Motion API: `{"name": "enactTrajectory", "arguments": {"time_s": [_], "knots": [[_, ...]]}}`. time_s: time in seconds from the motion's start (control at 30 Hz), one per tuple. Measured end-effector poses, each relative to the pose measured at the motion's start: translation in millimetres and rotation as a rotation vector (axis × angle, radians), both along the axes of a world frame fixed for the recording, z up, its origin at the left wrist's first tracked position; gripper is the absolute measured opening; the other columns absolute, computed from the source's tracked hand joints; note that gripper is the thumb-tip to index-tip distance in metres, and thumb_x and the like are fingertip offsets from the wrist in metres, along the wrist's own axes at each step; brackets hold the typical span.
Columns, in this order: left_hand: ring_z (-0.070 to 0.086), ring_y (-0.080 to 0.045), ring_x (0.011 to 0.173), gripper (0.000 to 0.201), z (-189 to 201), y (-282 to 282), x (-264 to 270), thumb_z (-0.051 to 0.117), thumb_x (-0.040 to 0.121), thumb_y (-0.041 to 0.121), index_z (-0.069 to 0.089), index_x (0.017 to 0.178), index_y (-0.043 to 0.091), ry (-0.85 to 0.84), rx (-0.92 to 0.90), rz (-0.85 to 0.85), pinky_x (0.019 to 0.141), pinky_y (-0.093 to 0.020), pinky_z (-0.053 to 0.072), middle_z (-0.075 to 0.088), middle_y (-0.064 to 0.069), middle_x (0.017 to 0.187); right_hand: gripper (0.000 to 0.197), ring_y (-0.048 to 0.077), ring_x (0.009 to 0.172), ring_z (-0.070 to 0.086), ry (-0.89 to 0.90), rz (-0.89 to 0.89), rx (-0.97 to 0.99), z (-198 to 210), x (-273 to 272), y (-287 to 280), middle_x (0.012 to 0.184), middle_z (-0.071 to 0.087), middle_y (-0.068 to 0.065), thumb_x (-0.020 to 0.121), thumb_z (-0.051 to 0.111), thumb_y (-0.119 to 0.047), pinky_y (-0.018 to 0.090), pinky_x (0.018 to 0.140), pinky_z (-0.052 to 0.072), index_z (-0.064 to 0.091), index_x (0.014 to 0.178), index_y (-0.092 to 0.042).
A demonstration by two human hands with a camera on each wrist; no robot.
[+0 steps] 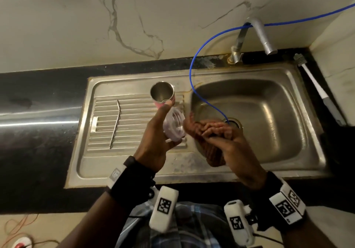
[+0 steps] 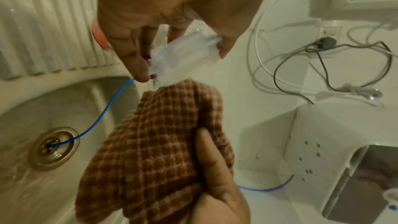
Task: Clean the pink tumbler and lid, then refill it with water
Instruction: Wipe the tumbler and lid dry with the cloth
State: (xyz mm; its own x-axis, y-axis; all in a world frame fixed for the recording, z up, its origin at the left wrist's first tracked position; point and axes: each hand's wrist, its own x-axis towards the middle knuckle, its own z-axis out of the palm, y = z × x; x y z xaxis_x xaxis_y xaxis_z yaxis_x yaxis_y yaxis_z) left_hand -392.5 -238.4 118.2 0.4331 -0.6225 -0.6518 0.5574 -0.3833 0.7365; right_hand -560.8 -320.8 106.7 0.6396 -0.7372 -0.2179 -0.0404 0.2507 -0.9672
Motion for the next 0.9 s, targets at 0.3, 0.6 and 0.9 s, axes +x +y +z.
{"name": "enactTrajectory", "arguments": {"time_s": [0.3, 0.6, 0.9], "knots": [[0.076, -0.017, 0.1, 0.054, -43, 12, 23, 0.085, 0.082, 0.052, 0.065, 0.12, 0.02, -0.123, -0.064, -0.024, 0.1, -0.043, 0.055, 0.078, 0.0, 0.108, 0.015, 0.03, 0.103, 0.075, 0.09, -0.289, 0.465, -26, 11, 0, 0.105, 0.08, 0.011, 0.098, 0.063, -0.01, 0.047, 0.093, 0.057, 0.078, 0.099, -0.012], [0.067, -0.022, 0.097, 0.069, -114, 9, 48, 0.096, 0.059, 0.063, 0.055, 0.093, 0.018, -0.695, 0.199, -0.217, 0.082, -0.042, 0.056, 0.068, -0.003, 0.104, 0.016, 0.027, 0.103, 0.074, 0.087, -0.338, 0.634, -40, 4, 2, 0.108, 0.08, 0.008, 0.099, 0.061, -0.013, 0.048, 0.094, 0.056, 0.075, 0.106, -0.014], [0.045, -0.03, 0.127, 0.038, -144, 11, 51, 0.092, 0.077, 0.039, 0.068, 0.089, 0.012, -1.12, 0.238, -0.459, 0.097, -0.025, 0.031, 0.061, -0.004, 0.135, 0.036, 0.032, 0.114, 0.07, 0.066, -0.402, 0.647, -55, -20, 9, 0.119, 0.076, 0.011, 0.092, 0.069, -0.012, 0.052, 0.094, 0.057, 0.068, 0.128, -0.012]]}}
